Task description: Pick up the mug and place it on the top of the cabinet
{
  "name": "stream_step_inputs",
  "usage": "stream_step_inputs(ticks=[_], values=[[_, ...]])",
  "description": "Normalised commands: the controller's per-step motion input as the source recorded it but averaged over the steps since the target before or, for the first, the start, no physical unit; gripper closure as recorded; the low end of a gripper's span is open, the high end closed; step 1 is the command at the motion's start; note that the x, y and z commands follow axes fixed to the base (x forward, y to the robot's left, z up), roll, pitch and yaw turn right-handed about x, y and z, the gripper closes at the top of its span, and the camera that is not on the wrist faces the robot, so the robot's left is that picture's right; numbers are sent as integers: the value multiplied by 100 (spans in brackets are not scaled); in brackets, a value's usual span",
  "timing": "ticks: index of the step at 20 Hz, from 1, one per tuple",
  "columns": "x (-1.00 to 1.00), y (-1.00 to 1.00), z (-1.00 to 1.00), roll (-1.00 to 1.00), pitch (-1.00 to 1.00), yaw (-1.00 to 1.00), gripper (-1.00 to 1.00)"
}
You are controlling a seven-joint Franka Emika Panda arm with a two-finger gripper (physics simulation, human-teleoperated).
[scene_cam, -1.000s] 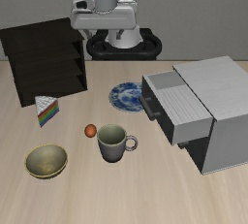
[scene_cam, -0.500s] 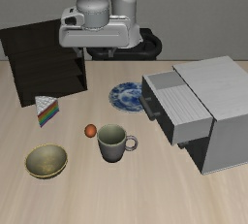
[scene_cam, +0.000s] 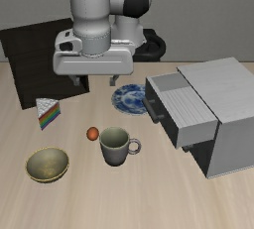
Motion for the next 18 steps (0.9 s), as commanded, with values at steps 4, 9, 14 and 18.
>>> stream_step_inputs(ticks=[4,9,14,18], values=[[50,0,-50,0,0,0,-100],[0,0,-100,0,0,0,-100],[0,0,-100,0,0,0,-100],[0,0,-100,0,0,0,-100]])
